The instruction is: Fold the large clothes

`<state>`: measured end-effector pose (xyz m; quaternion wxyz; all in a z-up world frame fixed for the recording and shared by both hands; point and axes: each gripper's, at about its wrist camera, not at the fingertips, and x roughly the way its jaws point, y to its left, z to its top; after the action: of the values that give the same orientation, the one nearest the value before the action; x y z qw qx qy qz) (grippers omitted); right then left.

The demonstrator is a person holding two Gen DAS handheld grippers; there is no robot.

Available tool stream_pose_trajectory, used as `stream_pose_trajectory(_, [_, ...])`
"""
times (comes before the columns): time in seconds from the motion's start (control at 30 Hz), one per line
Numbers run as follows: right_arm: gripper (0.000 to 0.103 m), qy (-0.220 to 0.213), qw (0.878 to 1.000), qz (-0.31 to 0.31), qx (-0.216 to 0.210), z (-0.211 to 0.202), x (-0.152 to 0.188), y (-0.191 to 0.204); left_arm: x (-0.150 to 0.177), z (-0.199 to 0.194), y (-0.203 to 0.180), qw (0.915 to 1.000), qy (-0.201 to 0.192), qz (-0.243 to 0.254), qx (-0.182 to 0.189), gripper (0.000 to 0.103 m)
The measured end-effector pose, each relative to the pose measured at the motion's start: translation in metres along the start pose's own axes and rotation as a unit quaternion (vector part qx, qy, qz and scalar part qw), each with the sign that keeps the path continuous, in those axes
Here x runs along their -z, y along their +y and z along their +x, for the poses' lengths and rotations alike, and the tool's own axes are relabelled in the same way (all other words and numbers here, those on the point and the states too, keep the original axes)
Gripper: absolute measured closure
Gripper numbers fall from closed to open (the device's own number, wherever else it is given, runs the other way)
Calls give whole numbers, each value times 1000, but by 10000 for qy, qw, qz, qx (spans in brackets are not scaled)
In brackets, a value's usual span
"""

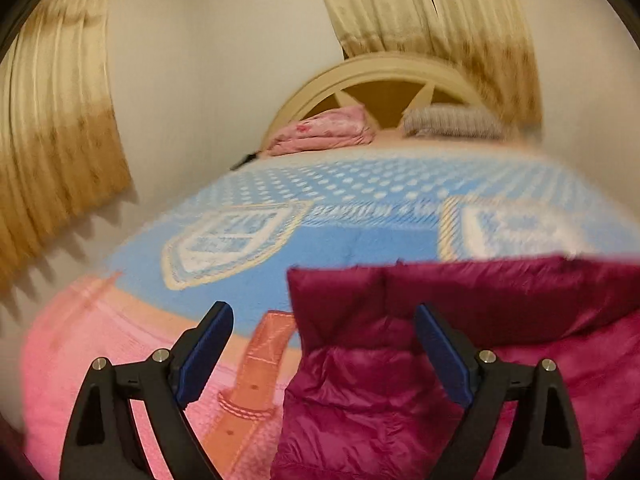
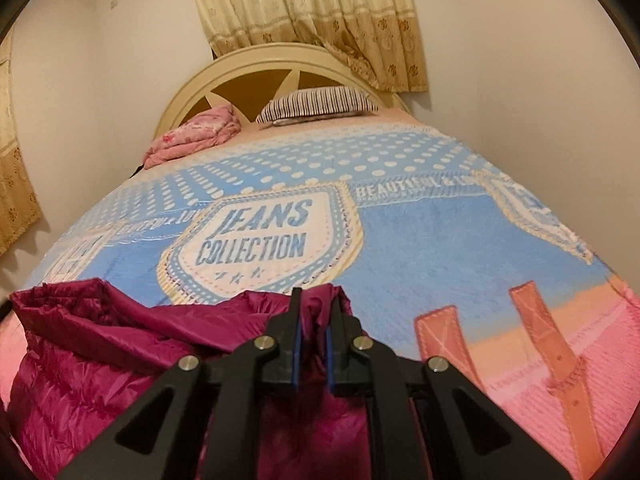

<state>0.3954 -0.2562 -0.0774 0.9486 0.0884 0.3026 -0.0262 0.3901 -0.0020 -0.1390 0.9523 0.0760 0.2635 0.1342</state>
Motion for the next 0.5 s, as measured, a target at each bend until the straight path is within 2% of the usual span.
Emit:
stream_pose_trajectory(0.07, [55, -103, 9996, 49, 250, 1, -4, -1, 8, 14, -10, 9997, 204, 74, -64, 11])
stream_pose_trajectory(0.1, [24, -198, 9993, 105, 291, -2, -6, -2, 10, 19, -13, 9996, 274, 68, -84, 11])
stream_pose_trajectory(0.13, [11, -382, 9986, 175, 324, -11, -7, -2, 12, 25, -15, 9993, 354, 10, -150, 11])
stream_pose_trajectory(0.2, [10, -708, 9960, 9, 548, -33, -6, 9, 15, 31, -16, 9989, 428, -64, -161, 11])
stream_pose_trajectory(0.27, [11, -645, 9969, -228, 390, -43, -2, 26, 15, 34, -14, 9980, 541, -145, -286, 11])
stream_pose_trajectory(0.33, [11, -612, 9977, -223, 179, -59, 11, 41, 14, 27, -6, 9970, 638, -379, -235, 11])
stream_pose_trajectory(0.4, [11, -571, 9975, -383, -151, -69, 31, 66, 13, 5, 0, 9976, 402, -555, -66, 11])
stream_pose_trajectory(0.5, [11, -393, 9951, -868, -258, -60, 52, 94, 11, -19, -15, 9998, 56, -215, -8, 11])
